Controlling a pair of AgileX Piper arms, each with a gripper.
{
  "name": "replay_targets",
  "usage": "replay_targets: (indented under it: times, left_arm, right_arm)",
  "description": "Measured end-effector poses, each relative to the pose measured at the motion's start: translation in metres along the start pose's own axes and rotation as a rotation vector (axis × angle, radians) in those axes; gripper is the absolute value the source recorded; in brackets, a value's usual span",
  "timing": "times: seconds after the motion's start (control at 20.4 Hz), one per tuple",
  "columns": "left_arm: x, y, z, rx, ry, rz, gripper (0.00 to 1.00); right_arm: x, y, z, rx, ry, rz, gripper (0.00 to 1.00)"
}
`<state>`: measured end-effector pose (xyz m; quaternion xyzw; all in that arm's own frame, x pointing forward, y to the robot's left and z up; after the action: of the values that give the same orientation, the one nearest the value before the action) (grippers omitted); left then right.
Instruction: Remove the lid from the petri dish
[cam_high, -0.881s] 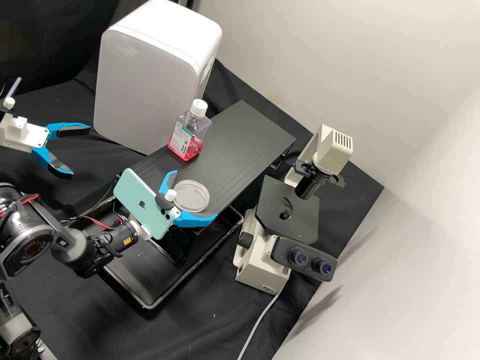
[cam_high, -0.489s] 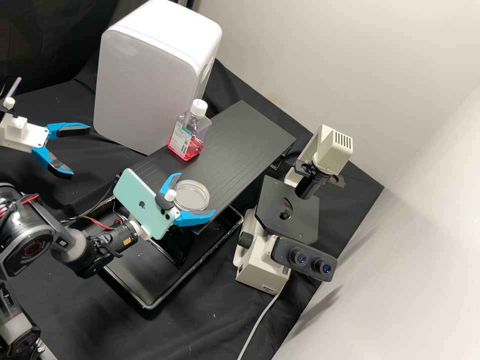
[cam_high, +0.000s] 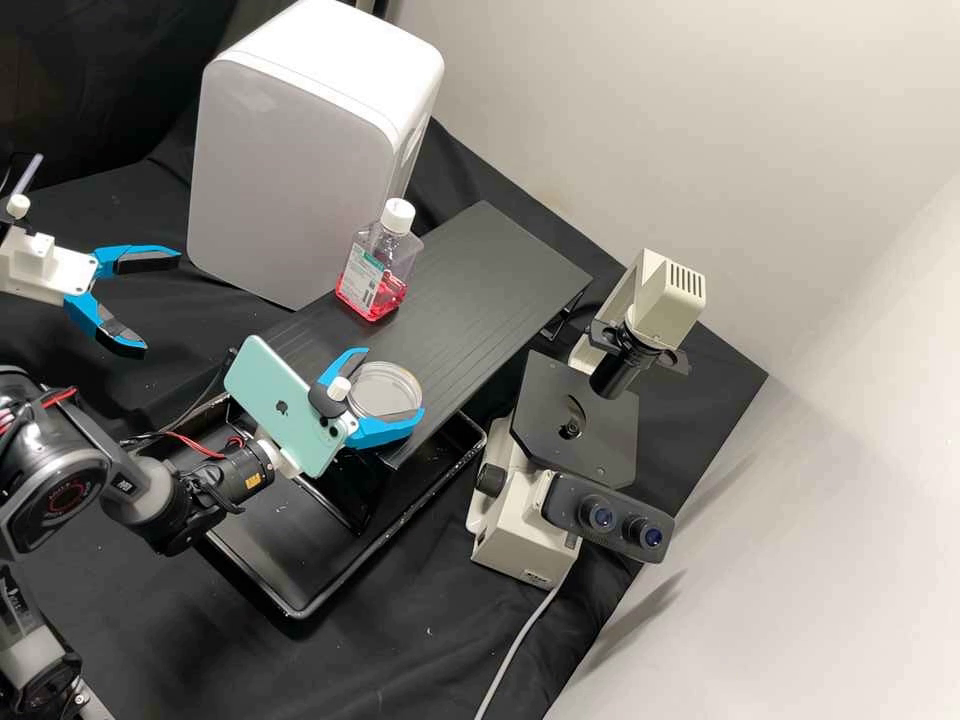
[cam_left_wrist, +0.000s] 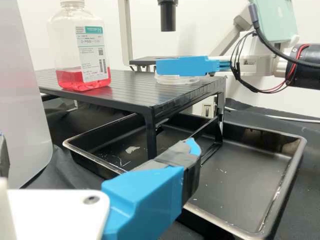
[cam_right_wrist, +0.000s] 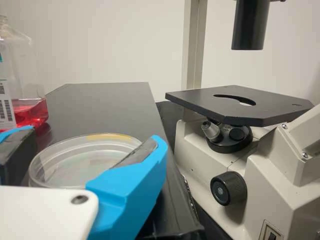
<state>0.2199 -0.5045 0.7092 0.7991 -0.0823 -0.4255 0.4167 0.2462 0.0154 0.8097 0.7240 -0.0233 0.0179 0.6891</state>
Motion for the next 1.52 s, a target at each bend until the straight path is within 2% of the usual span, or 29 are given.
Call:
replay_targets:
  times: [0.2, 0.83, 0.88, 1.52]
  left_arm:
    - [0.0000, 0.0000, 0.0000, 0.000, 0.001, 0.000, 1.00]
    - [0.0000, 0.0003, -0.0006, -0.003, 0.007, 0.003, 1.00]
    - [0.0000, 0.0003, -0.0006, -0.001, 0.007, 0.003, 1.00]
    - [0.0000, 0.0003, -0.0006, 0.002, 0.007, 0.003, 1.00]
  right_arm:
    - [0.0000, 0.0007, -0.0010, 0.000, 0.011, 0.009, 0.00]
    - [0.0000, 0.0004, -0.0013, 0.000, 0.012, 0.007, 0.00]
    - [0.0000, 0.0004, -0.0013, 0.000, 0.012, 0.007, 1.00]
    - [-0.0001, -0.0001, -0.0017, 0.002, 0.004, 0.015, 1.00]
